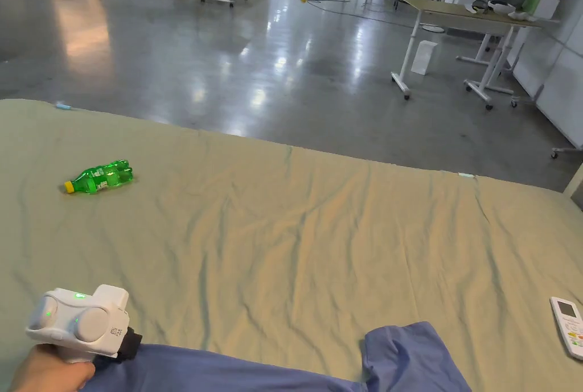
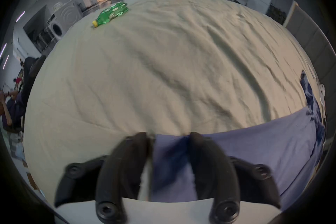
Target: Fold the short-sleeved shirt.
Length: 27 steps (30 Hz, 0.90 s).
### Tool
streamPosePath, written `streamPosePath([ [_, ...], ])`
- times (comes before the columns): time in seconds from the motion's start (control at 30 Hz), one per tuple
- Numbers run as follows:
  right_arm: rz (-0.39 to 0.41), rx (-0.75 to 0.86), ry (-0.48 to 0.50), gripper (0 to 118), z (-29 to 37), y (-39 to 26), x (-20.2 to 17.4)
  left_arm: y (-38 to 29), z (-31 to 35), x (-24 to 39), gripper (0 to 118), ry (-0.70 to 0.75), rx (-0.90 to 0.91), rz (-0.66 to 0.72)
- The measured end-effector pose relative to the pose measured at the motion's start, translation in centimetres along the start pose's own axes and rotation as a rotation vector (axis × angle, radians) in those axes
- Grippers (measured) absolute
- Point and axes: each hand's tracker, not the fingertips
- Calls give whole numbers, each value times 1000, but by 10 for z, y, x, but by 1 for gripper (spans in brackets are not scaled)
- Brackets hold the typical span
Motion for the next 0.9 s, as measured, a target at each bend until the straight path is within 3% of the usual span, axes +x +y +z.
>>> streamPosePath([
  [0.07, -11, -7, -9, 0, -3, -1, 2, -2, 2, 5, 8, 8, 0, -43],
  [0.2, -33, -42, -3, 0, -25, 0, 15, -7, 5, 0, 7, -1, 31, 14],
  [0.27, 7, -132, 15, 0, -43, 7, 21, -12, 12, -1, 7, -5, 65, 31],
  [0.33, -45, -267, 72, 0, -68, 9, 31, -16, 18, -6, 6, 3, 100, 24],
  [0.37, -15, -277, 76, 1, -81, 14, 35, -18, 22, -6, 6, -2, 104, 27],
  [0.43, 12, -390, 82, 12, -115, 18, 45, -21, 28, -9, 6, -11, 121, 35],
  [0.5, 22, -483, 116, 36, -143, 19, 50, -23, 34, -12, 6, -11, 145, 41],
  [0.63, 21, -551, 113, 64, -192, 12, 59, -28, 42, -15, 6, -13, 169, 45],
  [0.8, -15, -712, 135, 65, -220, 1, 62, -31, 43, -15, 6, -5, 177, 61],
  [0.9, 9, -699, 105, 60, -221, 4, 54, -32, 42, -14, 6, -5, 172, 72],
])
